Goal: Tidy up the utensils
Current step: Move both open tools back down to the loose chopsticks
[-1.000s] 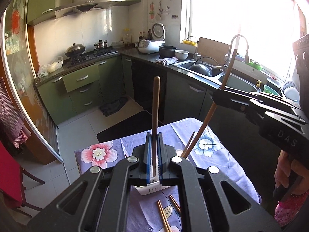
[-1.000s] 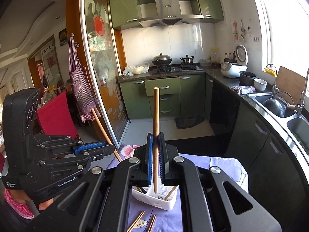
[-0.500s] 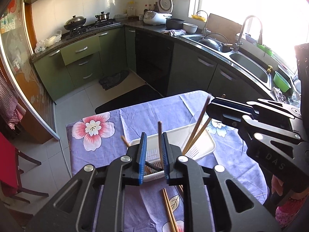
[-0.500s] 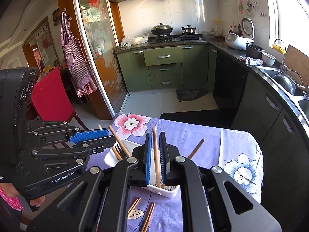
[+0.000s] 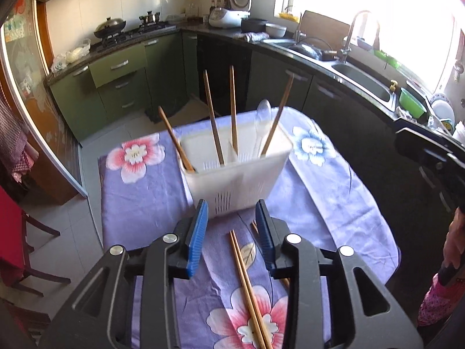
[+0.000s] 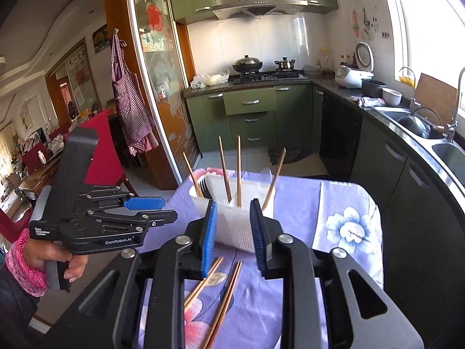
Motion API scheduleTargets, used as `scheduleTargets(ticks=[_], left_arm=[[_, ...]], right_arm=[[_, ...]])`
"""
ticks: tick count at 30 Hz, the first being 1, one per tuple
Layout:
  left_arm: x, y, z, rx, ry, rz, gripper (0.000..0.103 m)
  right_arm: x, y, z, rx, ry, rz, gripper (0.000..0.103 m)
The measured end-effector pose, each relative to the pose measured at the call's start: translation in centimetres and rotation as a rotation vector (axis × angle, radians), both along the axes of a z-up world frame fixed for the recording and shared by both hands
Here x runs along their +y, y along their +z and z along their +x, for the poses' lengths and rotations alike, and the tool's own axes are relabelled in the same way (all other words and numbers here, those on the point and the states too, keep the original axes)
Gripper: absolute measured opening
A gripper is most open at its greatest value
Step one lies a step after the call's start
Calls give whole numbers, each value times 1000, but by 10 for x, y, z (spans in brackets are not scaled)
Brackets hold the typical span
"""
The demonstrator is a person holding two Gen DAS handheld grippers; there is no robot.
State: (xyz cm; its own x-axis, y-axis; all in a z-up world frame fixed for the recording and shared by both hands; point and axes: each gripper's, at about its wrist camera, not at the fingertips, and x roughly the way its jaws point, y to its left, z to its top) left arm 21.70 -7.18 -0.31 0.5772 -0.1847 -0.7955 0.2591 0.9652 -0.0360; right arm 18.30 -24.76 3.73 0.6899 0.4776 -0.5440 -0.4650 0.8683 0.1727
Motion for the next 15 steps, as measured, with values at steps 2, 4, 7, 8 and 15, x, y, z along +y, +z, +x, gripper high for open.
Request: scheduleTargets(ticks=[2,4,7,8,15], left_arm=[[-3,-33,-7,69,-1,-1,33],[-6,-66,-8,141,2,-1,33],[-8,-104,-5,209,22,23,33],[-9,-113,-4,218,29,39,33],[-15,-140,6,252,56,97,32]], right_arm=[[-14,-21,-18,12,-32,-2,31],[-26,-42,-32,36,-59,-1,31],[-43,-74,-48,85,-92,29,32],[-48,-84,-53,103,-100,40,33],[-66,-124,-66,179,-116,95,34]])
